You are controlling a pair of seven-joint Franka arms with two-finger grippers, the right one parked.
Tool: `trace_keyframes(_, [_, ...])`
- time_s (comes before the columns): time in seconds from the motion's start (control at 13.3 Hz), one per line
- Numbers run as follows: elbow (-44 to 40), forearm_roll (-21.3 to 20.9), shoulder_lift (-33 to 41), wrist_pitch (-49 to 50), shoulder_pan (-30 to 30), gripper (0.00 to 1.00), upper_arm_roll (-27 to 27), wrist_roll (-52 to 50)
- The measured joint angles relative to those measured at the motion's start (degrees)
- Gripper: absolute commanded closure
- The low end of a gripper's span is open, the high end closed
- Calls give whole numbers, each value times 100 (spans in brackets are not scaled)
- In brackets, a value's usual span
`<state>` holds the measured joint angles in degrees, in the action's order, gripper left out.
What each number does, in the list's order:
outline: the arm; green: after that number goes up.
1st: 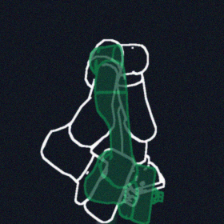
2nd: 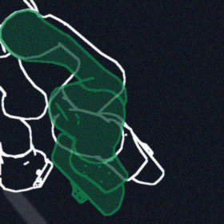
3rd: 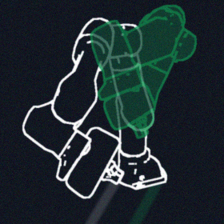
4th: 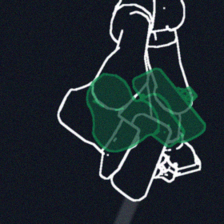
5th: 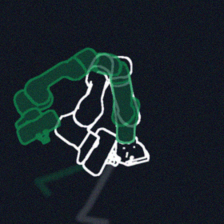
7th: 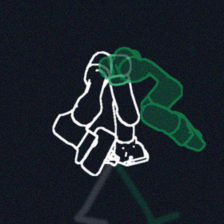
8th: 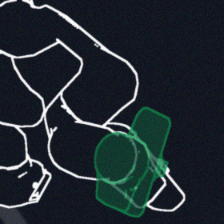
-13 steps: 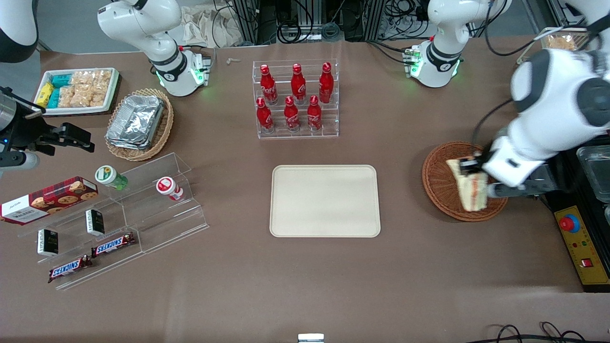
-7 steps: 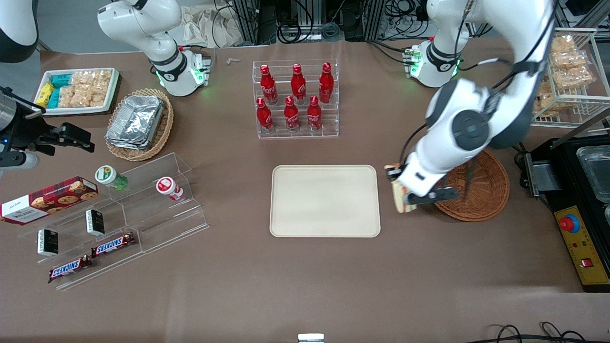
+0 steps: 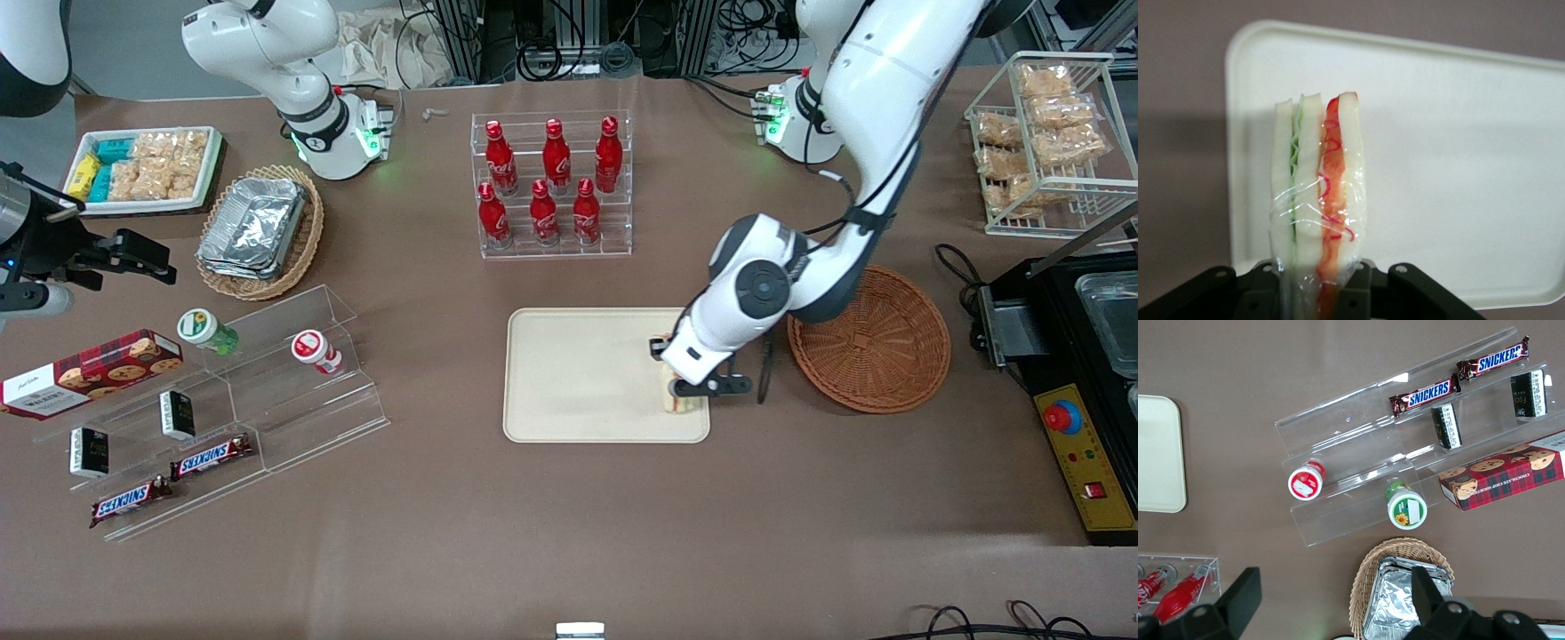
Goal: Place sandwich from basket to tray
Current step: 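Carry the sandwich over the white tray and lower it onto it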
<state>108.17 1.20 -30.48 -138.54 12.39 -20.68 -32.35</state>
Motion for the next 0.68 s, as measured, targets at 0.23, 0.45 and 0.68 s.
trace_keyframes(0.23, [130, -516, -182, -90, 136, 100, 27, -36])
trace_keyframes(0.45, [186, -708, -184, -91, 93, 46, 67, -19])
trace_keyframes(0.68, [187, -741, -183, -91, 91, 0, 72, -11])
